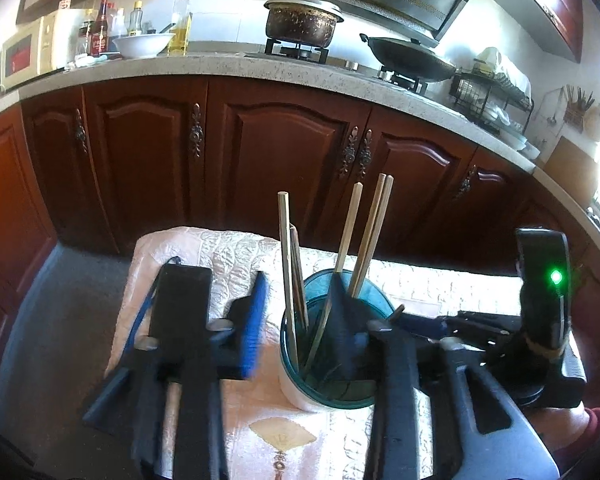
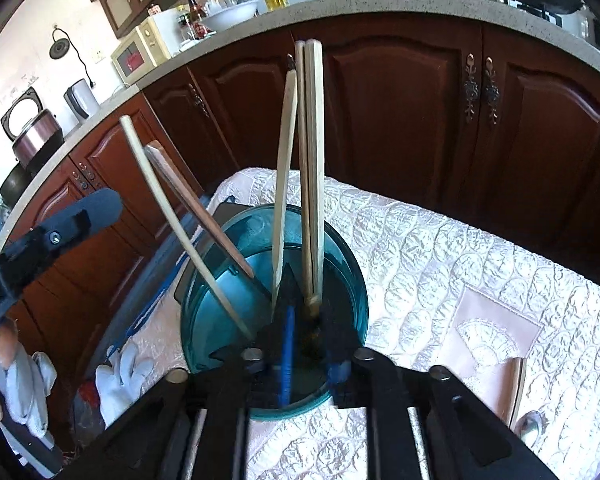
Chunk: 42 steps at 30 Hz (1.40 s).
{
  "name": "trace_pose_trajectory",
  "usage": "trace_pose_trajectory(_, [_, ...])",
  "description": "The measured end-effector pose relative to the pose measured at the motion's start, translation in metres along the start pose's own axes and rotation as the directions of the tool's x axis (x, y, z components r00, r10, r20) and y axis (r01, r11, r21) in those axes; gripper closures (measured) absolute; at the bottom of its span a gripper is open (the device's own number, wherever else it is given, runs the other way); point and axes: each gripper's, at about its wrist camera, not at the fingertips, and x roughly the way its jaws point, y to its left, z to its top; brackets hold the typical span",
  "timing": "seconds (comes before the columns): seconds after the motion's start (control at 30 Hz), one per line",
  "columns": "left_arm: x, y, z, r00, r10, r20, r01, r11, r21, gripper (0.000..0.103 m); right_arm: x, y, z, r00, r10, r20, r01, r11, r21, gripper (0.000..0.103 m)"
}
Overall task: Organize utensils
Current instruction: 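Open both grippers to release the fork and chopstick into the cup, then move the right gripper to the chopstick pair beside the silver spoon and close it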
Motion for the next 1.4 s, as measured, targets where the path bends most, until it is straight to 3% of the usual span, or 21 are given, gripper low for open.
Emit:
trace_pose_trajectory(0.03, [-0.001,0.0,0.0,1.0,-0.001,0.002,0.001,1.0,-0.001,0.06,-0.003,0.0,-0.001,1.0,0.001,0.01,-0.001,1.0,0.006,0.067])
trace_pose_trajectory(0.53, [-0.031,-0.023,-0.005,0.997,0.036,0.062,-0.04,0.997,0.067,0.043,-0.064,0.005,-0.013,0.988,-0.06,0.139,0.061,0.998,-0.002,0.06])
trace_pose_trajectory(0.83, [-0.04,-0.045,-0.013,0.998,-0.008,0.065,0.002,0.996,0.095,0.034,-0.102,-0.006,-0.03,0.974,-0.136,0.181,0.139,0.99,-0.002,0.054])
trace_pose_trajectory(1.07, [-0.037,-0.077,-0.025,0.997,-0.053,0.047,0.045,0.988,0.15,0.034,-0.126,-0.03,-0.053,0.961,-0.211,0.181,0.212,0.977,0.01,0.052])
trace_pose_trajectory(1.2, [-0.032,-0.096,-0.033,0.997,-0.077,0.03,0.071,0.981,0.18,0.034,-0.139,-0.047,-0.067,0.947,-0.258,0.19,0.254,0.966,0.047,0.043])
trace_pose_trajectory(1.4, [-0.021,-0.117,-0.043,0.995,-0.096,-0.001,0.094,0.969,0.228,0.034,-0.153,-0.071,-0.082,0.936,-0.301,0.181,0.286,0.953,0.103,0.042])
